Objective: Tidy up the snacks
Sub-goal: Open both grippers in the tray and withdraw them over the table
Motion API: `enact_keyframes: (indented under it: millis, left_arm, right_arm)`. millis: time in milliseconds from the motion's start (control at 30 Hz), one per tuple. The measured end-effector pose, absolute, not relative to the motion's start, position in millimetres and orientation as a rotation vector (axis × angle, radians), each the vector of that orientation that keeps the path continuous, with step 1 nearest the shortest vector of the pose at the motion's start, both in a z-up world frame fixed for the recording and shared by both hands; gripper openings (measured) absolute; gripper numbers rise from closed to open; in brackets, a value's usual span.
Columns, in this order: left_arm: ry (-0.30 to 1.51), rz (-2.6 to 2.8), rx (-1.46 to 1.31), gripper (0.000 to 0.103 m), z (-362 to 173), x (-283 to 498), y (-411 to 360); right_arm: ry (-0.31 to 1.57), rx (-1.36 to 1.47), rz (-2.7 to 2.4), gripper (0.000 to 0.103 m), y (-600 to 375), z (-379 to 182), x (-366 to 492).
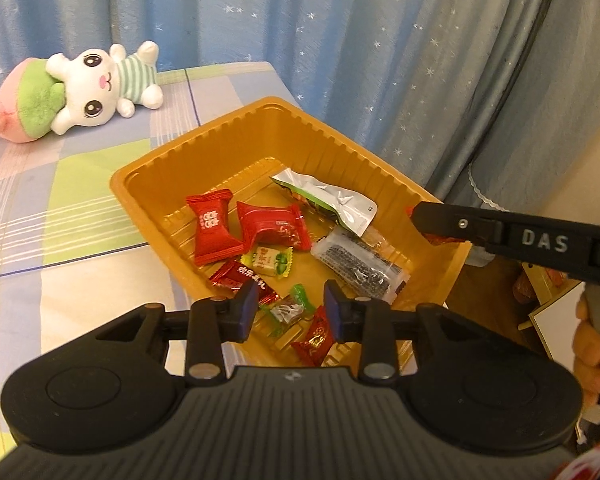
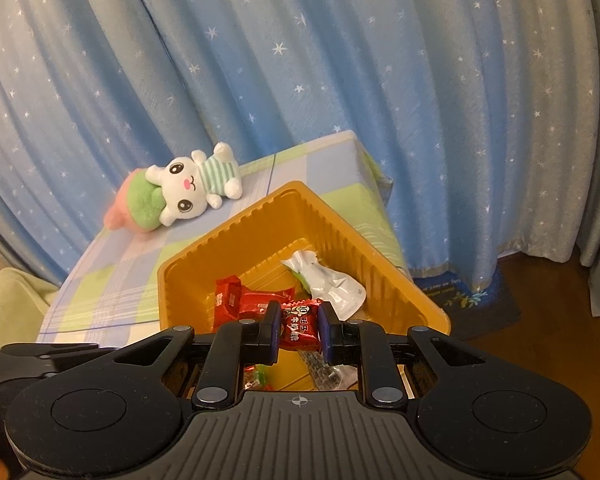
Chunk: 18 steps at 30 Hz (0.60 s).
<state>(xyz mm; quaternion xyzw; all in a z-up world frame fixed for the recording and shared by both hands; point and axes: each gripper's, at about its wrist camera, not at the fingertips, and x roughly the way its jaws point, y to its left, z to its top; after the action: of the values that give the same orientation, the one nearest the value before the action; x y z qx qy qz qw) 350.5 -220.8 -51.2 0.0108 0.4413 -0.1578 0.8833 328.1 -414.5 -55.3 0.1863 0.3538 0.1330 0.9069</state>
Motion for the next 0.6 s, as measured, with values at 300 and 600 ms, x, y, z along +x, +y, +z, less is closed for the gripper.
enact_keyframes:
  millis: [300,600]
  left_arm:
    - [0.902,-0.263,-0.004,0.040,-40,337,-204]
    - [0.877,-0.177,-0.006,0.056,-28,314,-185]
  right_arm:
    - [0.751,0.360,0.339,0.020,-398,-66,344]
    - [0.757,0.393,0.380,0.030,-393,-72,362]
